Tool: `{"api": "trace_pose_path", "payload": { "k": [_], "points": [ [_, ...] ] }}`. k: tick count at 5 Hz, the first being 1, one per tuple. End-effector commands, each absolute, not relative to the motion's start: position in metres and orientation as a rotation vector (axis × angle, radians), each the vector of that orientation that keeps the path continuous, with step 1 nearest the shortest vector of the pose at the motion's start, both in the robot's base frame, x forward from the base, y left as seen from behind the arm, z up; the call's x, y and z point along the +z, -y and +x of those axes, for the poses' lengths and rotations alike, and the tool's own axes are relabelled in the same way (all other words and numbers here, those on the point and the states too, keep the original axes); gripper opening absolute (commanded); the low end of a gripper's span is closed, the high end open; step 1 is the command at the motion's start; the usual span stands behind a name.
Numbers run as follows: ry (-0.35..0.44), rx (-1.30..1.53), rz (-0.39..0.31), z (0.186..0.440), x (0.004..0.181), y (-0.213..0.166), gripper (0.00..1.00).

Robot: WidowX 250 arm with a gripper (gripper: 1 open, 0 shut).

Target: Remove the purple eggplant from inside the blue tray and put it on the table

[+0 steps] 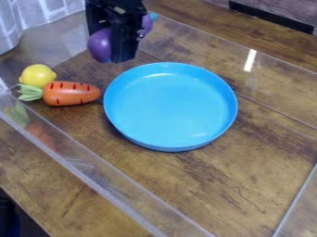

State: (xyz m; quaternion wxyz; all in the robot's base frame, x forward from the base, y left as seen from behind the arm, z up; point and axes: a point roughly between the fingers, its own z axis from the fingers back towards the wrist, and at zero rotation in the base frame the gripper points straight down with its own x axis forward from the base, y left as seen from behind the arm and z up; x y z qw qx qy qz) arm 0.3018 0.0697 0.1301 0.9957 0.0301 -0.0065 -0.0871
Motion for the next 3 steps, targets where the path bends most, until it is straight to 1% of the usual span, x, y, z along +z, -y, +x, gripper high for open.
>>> {"api": "trace_pose_path", "payload": {
  "k": [1,2,3],
  "points": [
    [0.102,-0.176,0.091,0.301,0.158,-0.064,0.00],
    [0.074,-0.153,0.075,0.282,0.148,-0.067,0.00],
    [0.051,-0.124,0.057,0.266,0.130,-0.072,0.00]
  ]
}}
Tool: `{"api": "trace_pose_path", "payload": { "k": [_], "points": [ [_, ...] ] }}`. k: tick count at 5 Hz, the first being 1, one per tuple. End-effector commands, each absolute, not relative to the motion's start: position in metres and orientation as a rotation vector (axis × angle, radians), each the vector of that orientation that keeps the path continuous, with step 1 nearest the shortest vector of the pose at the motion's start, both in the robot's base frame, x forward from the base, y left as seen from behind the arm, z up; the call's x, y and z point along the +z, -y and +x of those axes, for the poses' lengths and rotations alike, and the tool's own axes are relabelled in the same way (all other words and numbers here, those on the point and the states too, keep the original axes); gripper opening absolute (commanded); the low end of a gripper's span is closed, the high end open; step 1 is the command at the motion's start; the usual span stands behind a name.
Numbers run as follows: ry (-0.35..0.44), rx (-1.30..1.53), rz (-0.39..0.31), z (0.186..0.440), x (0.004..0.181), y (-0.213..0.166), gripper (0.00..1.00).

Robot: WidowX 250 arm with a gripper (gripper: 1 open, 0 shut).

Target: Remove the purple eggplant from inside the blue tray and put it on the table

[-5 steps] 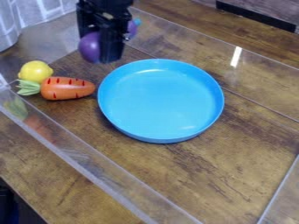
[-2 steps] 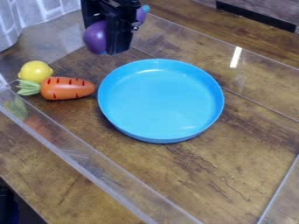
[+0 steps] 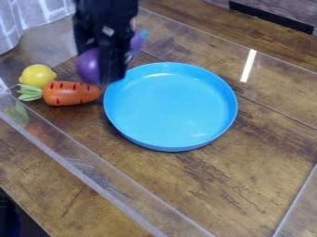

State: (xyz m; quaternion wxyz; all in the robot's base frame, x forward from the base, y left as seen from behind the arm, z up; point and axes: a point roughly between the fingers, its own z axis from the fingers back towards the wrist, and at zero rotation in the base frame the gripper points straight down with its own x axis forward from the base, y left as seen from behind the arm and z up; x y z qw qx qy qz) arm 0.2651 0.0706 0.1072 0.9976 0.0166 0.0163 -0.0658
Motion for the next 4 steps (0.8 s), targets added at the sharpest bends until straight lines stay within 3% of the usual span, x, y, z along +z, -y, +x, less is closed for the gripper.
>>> {"api": "trace_pose_path", "payload": {
  "k": [1,4],
  "points": [
    [0.027,-0.097,0.044,0.258,0.108,-0.077,0.00],
    [0.026,-0.107,0.042,0.258,0.050,-0.076,0.00]
  ]
}}
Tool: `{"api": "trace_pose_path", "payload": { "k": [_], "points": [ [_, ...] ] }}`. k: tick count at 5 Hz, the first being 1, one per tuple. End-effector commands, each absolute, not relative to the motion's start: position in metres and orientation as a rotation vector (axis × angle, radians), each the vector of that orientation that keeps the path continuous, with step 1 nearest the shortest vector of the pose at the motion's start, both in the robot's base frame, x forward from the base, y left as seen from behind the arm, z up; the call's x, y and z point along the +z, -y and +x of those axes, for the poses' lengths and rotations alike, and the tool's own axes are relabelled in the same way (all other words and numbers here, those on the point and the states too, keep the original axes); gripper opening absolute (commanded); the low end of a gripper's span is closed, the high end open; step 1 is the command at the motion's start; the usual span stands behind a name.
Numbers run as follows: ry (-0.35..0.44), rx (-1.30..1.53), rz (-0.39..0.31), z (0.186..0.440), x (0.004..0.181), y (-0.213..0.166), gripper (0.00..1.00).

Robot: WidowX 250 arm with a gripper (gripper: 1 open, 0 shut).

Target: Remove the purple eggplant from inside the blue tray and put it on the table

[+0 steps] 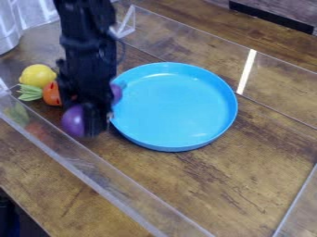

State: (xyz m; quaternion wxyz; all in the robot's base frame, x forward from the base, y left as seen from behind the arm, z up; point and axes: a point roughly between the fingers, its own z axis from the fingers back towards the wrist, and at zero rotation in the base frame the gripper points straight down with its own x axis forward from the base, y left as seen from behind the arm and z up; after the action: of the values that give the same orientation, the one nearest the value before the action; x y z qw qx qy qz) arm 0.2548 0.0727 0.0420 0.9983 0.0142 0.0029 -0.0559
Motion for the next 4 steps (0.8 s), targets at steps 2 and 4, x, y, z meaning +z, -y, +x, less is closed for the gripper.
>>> {"api": "trace_pose_path", "payload": {
  "k": [2,4],
  "points": [
    [0.041,-0.107,0.047,0.268,0.041,-0.077,1.00],
    [0.060,-0.108,0.032,0.274,0.042,-0.076,1.00]
  ]
}}
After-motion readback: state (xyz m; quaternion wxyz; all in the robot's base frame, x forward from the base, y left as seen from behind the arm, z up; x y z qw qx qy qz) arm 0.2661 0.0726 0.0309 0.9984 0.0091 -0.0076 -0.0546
